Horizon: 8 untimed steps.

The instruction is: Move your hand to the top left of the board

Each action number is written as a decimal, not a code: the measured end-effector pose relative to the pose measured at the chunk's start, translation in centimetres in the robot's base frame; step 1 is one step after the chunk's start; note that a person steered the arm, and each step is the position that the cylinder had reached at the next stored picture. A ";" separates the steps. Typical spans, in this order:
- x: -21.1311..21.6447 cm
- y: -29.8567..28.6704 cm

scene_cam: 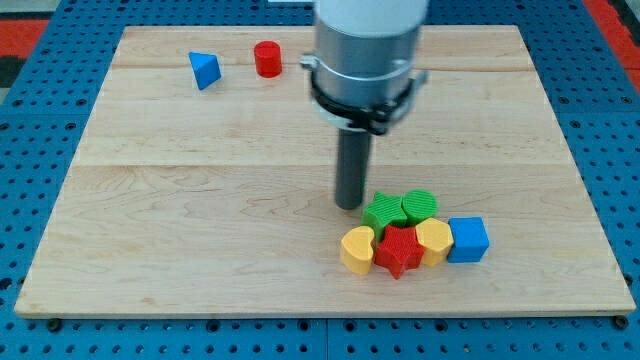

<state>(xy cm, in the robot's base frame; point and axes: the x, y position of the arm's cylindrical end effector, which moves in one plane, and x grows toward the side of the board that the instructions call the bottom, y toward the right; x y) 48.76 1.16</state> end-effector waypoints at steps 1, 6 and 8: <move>-1.5 -7.0; -8.7 -20.2; -12.2 -23.0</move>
<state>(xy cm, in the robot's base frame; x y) 36.52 -21.79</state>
